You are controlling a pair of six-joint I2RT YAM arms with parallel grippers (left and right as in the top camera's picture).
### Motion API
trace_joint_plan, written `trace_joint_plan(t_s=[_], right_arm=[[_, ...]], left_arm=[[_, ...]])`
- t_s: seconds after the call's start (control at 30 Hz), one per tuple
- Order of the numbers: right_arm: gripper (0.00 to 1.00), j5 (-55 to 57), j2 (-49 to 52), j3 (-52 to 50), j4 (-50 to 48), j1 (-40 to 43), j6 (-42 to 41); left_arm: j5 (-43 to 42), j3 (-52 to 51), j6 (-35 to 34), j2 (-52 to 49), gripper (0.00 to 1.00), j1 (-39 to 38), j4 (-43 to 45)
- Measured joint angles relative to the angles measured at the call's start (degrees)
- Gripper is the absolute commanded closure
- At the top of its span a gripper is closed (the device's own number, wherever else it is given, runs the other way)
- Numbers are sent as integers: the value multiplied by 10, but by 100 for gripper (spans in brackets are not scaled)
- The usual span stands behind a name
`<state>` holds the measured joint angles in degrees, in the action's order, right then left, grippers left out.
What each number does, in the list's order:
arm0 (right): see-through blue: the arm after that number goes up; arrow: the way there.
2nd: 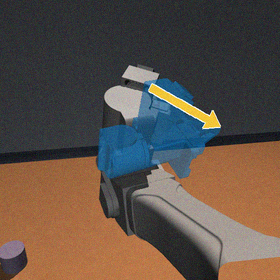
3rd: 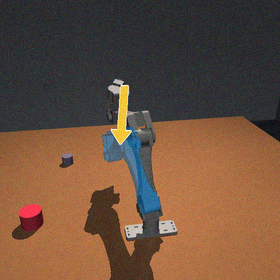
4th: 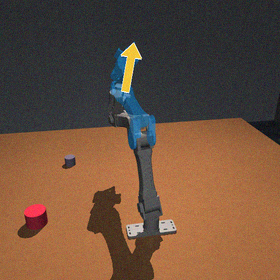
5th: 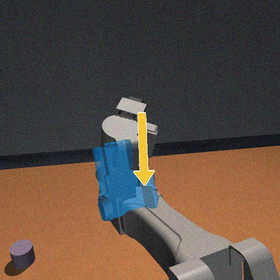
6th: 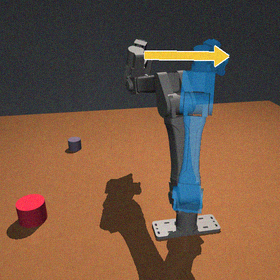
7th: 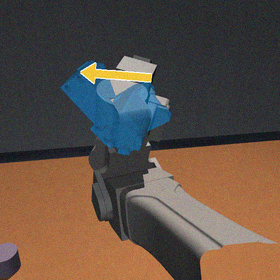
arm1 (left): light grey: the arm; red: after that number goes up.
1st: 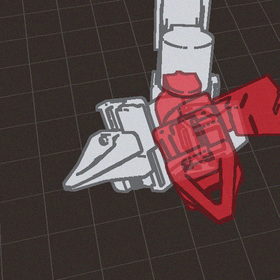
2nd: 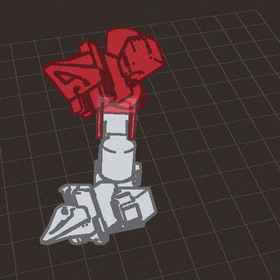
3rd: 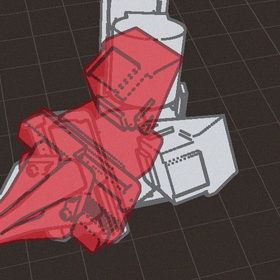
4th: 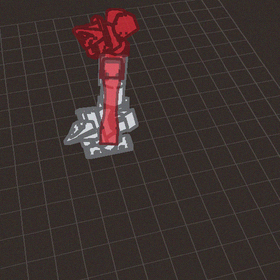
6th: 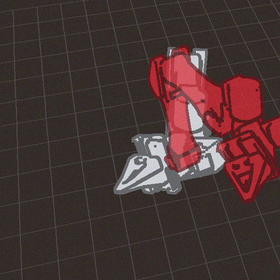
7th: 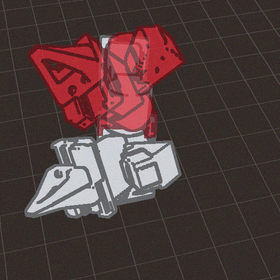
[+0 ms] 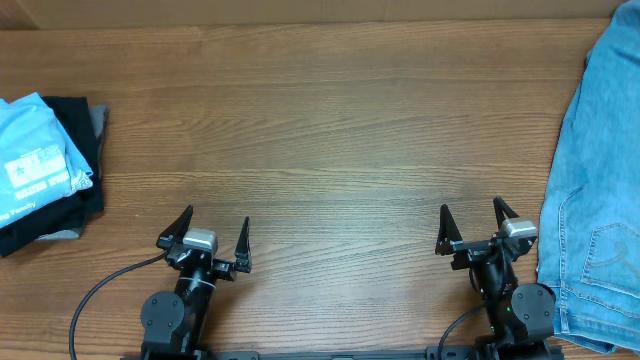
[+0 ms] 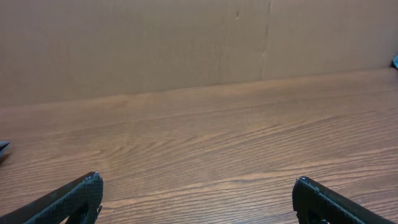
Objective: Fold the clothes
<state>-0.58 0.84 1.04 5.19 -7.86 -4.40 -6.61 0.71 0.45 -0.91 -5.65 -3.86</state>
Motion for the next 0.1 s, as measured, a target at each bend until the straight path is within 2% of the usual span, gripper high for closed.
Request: trace_joint_plan(t_s=[0.1], right_arm=[[0, 0, 0, 0, 0, 0, 0]], left_arm=[[0, 0, 0, 0, 0, 0, 0]])
